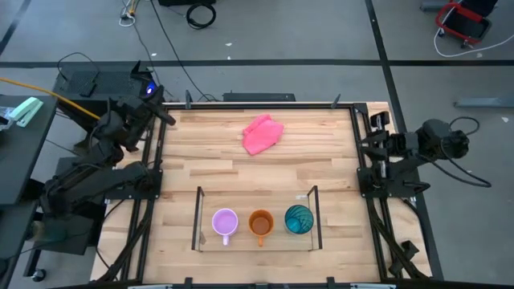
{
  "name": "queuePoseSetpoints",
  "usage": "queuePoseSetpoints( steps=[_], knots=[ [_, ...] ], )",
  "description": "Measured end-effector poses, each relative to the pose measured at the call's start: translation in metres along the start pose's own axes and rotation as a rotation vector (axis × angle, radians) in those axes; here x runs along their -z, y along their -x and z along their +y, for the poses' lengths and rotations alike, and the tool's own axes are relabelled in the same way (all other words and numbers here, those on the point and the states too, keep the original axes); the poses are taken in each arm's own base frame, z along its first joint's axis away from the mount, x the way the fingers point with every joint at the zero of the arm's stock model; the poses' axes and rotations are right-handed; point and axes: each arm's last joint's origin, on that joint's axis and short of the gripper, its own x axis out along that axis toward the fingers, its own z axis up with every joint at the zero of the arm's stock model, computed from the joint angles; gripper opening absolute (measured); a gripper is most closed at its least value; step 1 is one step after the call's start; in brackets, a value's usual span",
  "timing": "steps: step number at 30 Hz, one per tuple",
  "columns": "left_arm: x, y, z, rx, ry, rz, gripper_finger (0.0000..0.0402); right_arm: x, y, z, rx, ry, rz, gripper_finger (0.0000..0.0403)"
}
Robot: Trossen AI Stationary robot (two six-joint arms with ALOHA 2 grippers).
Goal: Stack small to large cups/mugs on shelf
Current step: Return to Home Position
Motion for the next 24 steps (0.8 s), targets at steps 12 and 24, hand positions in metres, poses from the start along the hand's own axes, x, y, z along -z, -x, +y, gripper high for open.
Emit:
queuePoseSetpoints(
  steps=[12,24],
  knots=[
    [0.01,-0.001,0.006,-0.07,0.072,0.089,0.003,0.019,-0.006,0.007,-0.048,-0.073,0.133,0.0058],
    [0.05,0.013,0.005,-0.052,0.163,-0.013,0.002,0.045,-0.01,0.018,-0.047,-0.097,0.08,0.0058]
  ],
)
